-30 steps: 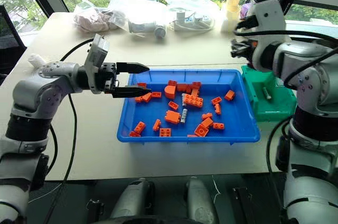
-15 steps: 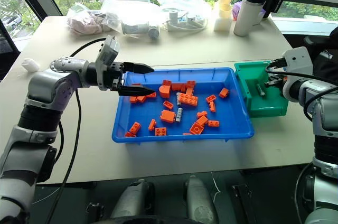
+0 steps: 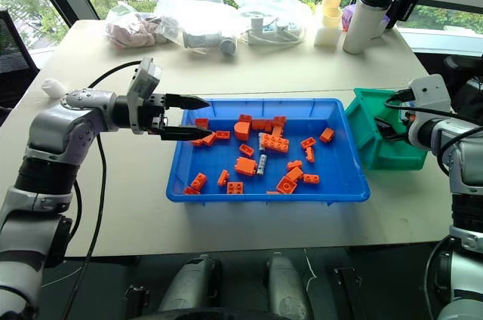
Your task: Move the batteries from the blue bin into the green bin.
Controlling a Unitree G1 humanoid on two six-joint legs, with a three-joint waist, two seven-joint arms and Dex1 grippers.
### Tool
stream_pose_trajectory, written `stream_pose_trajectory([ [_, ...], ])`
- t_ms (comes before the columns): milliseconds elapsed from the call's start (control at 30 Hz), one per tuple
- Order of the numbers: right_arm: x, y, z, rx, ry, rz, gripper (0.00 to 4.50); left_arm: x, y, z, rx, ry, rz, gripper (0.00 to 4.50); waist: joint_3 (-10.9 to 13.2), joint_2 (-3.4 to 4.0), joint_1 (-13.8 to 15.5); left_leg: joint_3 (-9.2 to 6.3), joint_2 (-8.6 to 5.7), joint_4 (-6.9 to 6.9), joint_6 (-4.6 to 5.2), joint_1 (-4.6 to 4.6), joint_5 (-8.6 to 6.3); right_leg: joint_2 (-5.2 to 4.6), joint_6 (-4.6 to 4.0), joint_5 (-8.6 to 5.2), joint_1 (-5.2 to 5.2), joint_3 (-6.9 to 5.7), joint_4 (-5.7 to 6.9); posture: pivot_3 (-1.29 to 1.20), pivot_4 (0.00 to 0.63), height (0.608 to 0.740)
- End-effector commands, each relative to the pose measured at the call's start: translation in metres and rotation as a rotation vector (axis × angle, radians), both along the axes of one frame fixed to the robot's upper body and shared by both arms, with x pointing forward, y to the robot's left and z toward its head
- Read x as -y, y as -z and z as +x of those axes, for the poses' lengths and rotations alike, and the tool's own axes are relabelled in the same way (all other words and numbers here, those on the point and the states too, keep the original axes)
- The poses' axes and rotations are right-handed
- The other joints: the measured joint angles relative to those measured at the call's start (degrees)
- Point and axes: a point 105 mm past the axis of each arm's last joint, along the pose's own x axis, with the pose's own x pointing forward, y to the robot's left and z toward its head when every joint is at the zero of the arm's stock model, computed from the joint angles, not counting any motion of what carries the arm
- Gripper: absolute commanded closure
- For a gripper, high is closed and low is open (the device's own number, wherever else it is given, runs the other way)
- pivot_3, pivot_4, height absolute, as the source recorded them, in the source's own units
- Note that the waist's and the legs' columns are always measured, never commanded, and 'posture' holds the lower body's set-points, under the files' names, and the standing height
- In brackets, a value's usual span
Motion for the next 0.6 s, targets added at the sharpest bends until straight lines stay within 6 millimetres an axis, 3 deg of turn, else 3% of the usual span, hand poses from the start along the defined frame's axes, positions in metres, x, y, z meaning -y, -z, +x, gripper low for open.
stream_pose_trajectory([
  [33,-0.045,-0.061,0.004,0.156,-0.152,0.027,0.05,-0.005,-0.011,-0.003,0.055,-0.003,0.010,0.00,0.02,0.05,-0.52,0.00,0.01,0.00,0.00,0.02,0.00,0.01,0.00,0.00,0.00,0.00,0.01,0.00,0.150,0.740],
  [200,-0.145,-0.071,0.000,0.125,-0.436,0.232,0.05,-0.008,-0.010,-0.005,0.053,-0.005,0.019,0.00,-0.01,0.06,-1.65,-0.20,0.24,-0.03,0.00,0.05,0.00,0.22,-0.01,-0.01,-0.02,-0.07,0.09,0.00,0.150,0.740],
  [300,-0.192,-0.047,-0.009,0.040,-0.550,0.399,0.05,-0.008,-0.009,-0.006,0.053,-0.009,0.019,0.00,-0.02,0.08,-1.49,-0.24,0.21,-0.04,-0.02,0.02,0.02,0.18,-0.02,0.00,-0.03,-0.07,0.14,0.00,0.150,0.740],
  [433,-0.217,0.005,-0.023,-0.094,-0.566,0.516,0.05,-0.009,-0.009,-0.012,0.048,-0.003,0.027,0.00,-0.03,0.07,0.11,-0.26,0.02,-0.02,-0.05,-0.10,0.03,-0.02,-0.02,0.00,-0.03,-0.08,0.09,0.00,0.150,0.740],
  [600,-0.235,0.027,-0.034,-0.172,-0.583,0.529,0.05,-0.012,-0.007,-0.016,0.042,-0.013,0.030,0.00,-0.03,0.06,-0.11,-0.15,-0.18,0.10,-0.04,-0.19,0.03,-0.24,0.12,0.07,-0.03,-0.04,-0.02,0.00,0.150,0.740],
])
